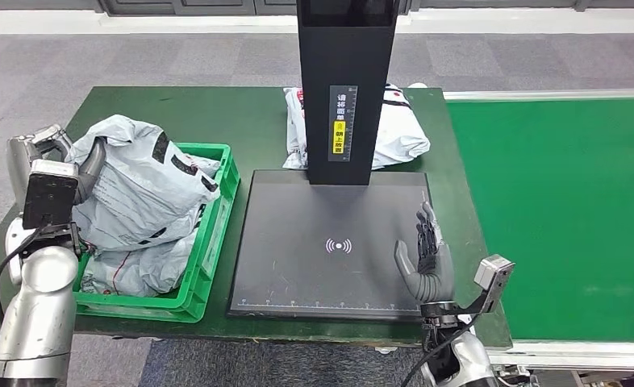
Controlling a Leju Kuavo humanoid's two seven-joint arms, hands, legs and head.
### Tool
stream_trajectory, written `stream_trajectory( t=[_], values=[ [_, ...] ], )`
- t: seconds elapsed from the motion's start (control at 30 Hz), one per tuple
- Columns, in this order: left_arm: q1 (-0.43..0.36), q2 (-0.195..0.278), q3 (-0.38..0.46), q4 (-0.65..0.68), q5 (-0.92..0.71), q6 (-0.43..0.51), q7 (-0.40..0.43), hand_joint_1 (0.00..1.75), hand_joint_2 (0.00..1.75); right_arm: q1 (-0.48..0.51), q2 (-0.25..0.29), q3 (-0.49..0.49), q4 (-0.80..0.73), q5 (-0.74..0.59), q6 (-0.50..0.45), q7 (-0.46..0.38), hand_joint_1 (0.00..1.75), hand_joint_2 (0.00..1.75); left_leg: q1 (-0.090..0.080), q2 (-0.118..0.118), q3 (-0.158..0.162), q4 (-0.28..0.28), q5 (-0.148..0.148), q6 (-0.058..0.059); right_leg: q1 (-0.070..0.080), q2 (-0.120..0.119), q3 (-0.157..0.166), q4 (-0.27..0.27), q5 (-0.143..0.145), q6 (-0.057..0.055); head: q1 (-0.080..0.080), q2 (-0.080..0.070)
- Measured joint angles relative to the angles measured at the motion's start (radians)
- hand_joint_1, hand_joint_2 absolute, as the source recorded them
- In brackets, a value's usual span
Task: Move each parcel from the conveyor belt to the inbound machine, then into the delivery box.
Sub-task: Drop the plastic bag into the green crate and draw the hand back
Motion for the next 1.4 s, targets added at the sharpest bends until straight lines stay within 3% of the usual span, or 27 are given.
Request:
stream_trajectory(
  t=[0.03, 0.1, 0.13, 0.17, 0.47, 0.63, 0.77, 0.93, 1.13, 1.4],
  values=[
    [0.000, 0.000, -0.003, 0.003, 0.000, 0.000, 0.000, 1.49, 0.87, 0.000, 0.000, 0.000, 0.000, 0.000, 0.000, 0.000, 0.00, 1.75, 0.000, 0.000, 0.000, 0.000, 0.000, 0.000, 0.000, 0.000, 0.000, 0.000, 0.000, 0.000, 0.000, 0.000],
    [-0.002, 0.001, -0.008, 0.007, 0.000, -0.007, 0.008, 0.63, 0.00, 0.000, 0.000, 0.000, 0.000, 0.000, 0.000, 0.000, 0.00, 1.75, 0.000, 0.000, 0.000, 0.000, 0.000, 0.000, 0.000, 0.000, 0.000, 0.000, 0.000, 0.000, 0.000, 0.000],
    [-0.004, 0.001, -0.011, 0.010, 0.000, -0.020, 0.020, 0.20, 0.00, 0.000, 0.000, 0.000, 0.000, 0.001, 0.000, 0.000, 0.00, 1.75, 0.000, 0.000, 0.000, 0.000, 0.000, 0.000, 0.000, 0.000, 0.000, 0.000, 0.000, 0.000, 0.000, 0.000],
    [-0.009, 0.001, -0.016, 0.018, 0.000, -0.042, 0.036, 0.01, 0.00, 0.000, 0.000, 0.000, 0.000, 0.002, 0.000, 0.000, 0.00, 1.75, 0.000, 0.000, 0.000, 0.000, 0.000, 0.000, 0.000, 0.000, 0.000, 0.000, 0.000, 0.000, 0.000, 0.000],
    [-0.163, -0.028, -0.142, 0.308, -0.024, -0.314, 0.098, 0.00, 0.00, 0.016, 0.009, -0.001, -0.014, 0.045, 0.000, 0.036, 0.00, 1.75, -0.001, -0.001, 0.001, 0.001, 0.001, 0.001, -0.001, -0.002, 0.001, 0.000, 0.001, 0.001, 0.000, 0.000],
    [-0.297, -0.056, -0.248, 0.565, -0.080, -0.425, 0.212, 0.00, 0.00, 0.007, 0.009, -0.001, -0.020, 0.055, 0.001, 0.058, 0.00, 1.75, -0.002, -0.003, 0.001, 0.001, 0.001, 0.001, -0.002, -0.003, 0.002, 0.000, 0.001, 0.001, 0.000, 0.000],
    [-0.390, -0.071, -0.304, 0.775, -0.143, -0.326, 0.279, 0.00, 0.00, 0.009, 0.004, -0.001, -0.033, 0.039, -0.002, 0.075, 0.00, 1.75, -0.003, -0.002, 0.002, 0.001, 0.001, 0.001, -0.003, -0.002, 0.003, 0.000, 0.001, 0.002, 0.000, 0.000],
    [-0.447, -0.060, -0.360, 0.920, -0.264, -0.216, 0.384, 0.00, 0.00, 0.034, -0.009, -0.001, -0.060, 0.024, -0.004, 0.088, 0.00, 1.75, -0.003, -0.001, 0.003, 0.001, 0.001, 0.001, -0.003, -0.001, 0.003, 0.000, 0.001, 0.002, 0.000, 0.000],
    [-0.475, -0.045, -0.420, 1.001, -0.398, -0.183, 0.486, 0.00, 0.00, 0.043, -0.018, -0.001, -0.069, 0.014, -0.009, 0.093, 0.00, 1.75, -0.003, 0.000, 0.003, 0.000, 0.001, 0.001, -0.003, 0.000, 0.004, 0.000, 0.001, 0.002, 0.000, 0.000],
    [-0.488, -0.033, -0.453, 1.046, -0.444, -0.174, 0.530, 0.00, 0.00, 0.046, -0.021, -0.001, -0.070, 0.012, -0.016, 0.098, 0.00, 1.75, -0.003, 0.000, 0.005, 0.000, 0.001, 0.001, -0.003, 0.000, 0.005, 0.000, 0.001, 0.002, 0.000, 0.000]
  ],
)
